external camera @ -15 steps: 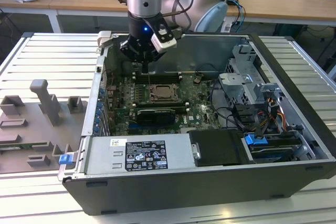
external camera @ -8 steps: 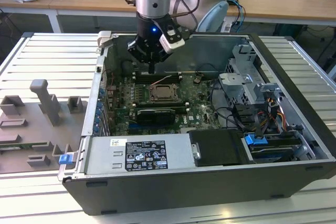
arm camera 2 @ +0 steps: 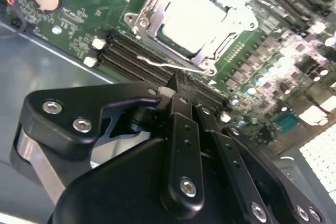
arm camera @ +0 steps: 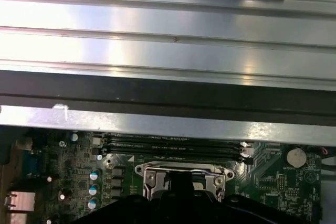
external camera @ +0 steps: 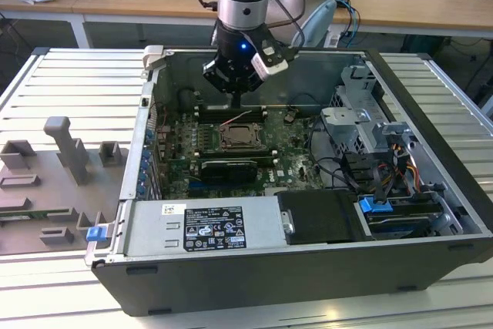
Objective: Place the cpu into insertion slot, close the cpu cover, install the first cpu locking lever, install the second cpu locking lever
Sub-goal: 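Install the first cpu locking lever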
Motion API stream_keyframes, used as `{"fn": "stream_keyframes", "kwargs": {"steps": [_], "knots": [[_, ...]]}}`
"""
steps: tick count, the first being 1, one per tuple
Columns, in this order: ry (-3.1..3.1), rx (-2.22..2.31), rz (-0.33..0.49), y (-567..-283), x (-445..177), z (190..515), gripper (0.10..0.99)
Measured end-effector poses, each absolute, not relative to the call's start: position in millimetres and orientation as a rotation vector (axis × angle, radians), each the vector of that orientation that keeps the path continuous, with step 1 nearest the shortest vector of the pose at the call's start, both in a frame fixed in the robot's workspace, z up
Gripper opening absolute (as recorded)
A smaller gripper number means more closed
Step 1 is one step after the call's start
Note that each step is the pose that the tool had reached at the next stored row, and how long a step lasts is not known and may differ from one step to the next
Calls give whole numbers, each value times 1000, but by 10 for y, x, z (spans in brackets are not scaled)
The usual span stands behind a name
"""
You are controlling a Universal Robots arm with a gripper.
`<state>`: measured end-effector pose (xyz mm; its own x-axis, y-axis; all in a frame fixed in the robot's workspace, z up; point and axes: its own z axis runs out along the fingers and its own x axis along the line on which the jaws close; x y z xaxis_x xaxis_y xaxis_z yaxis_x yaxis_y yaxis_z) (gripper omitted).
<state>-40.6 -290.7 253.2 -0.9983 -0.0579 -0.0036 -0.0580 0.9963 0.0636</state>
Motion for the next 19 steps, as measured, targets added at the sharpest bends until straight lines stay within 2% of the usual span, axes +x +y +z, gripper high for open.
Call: {"fn": "stream_keyframes", "kwargs": {"steps": [8, 19], "knots": [[3136, -90, 120, -2905, -385, 2361, 106], [3135, -90, 138, -2880, -313, 2283, 106]]}}
